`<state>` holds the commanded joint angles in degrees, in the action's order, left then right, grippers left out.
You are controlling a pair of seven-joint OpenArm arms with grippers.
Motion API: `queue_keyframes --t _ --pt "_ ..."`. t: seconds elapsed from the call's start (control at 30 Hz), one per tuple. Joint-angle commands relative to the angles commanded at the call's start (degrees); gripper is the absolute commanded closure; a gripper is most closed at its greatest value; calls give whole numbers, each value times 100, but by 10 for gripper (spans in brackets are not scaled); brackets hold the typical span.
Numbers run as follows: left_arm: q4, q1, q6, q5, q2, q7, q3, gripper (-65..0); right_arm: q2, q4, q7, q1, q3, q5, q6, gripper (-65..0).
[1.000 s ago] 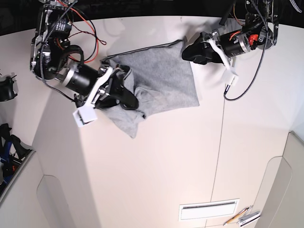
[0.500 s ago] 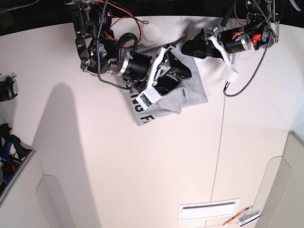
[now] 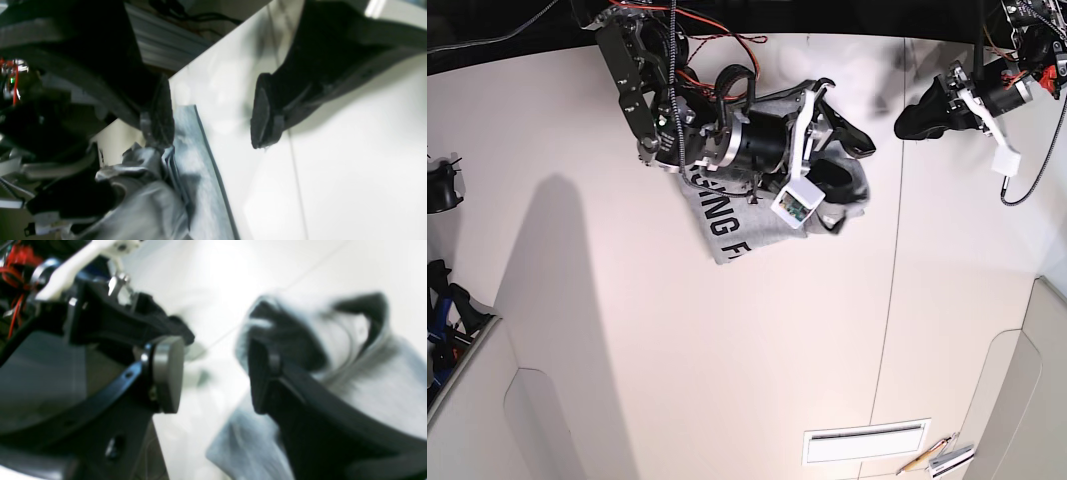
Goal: Fold the T-shirt properly
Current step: 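Drag the folded bundle with the right gripper toward the left gripper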
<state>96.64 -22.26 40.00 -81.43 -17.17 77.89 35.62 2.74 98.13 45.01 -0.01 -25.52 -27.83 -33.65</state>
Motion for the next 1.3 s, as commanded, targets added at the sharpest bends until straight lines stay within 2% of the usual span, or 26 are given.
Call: queue_keyframes --t 0.13,0.27,0.43,0.53,0.67,0.77,0.83,0.87,0.93,1.07,1.17,1.3 --pt "0 0 0 -4 -11 0 400 -397 0 -90 2 35 -546 -24 0 -310" --pt "0 0 0 -26 -157 0 562 -397 68 -33 7 66 -907 -61 0 -310" --pt "0 0 0 -24 -240 0 562 -397 203 754 109 70 -605 179 4 -310" --pt "0 0 0 -24 -256 2 562 -397 170 1187 595 149 -39 417 44 -310" --pt "0 -17 0 -31 -286 0 562 -397 -175 1255 599 157 977 350 39 -310" --pt "0 -13 0 -118 -286 -4 562 -397 -647 1255 605 157 1652 -310 37 -310" --pt "0 -15 0 -131 -284 -2 562 -397 -940 1255 675 157 1943 -627 -76 -319" --pt "0 -17 0 -129 -284 -2 562 -397 -1080 1244 761 157 2013 -756 -76 -368" --pt "0 -13 0 -133 -284 -4 562 -397 -1360 1196 931 151 2024 -1060 -74 -458" --pt "0 -15 0 -175 -284 -7 562 -397 -1718 1108 1036 109 2013 -1471 -87 -456" --pt "0 -15 0 -192 -284 -4 562 -397 -1716 702 1051 111 1950 -1596 -136 -456" --pt "0 -15 0 -197 -284 -7 562 -397 -1716 393 966 111 1449 -1550 -133 -455"
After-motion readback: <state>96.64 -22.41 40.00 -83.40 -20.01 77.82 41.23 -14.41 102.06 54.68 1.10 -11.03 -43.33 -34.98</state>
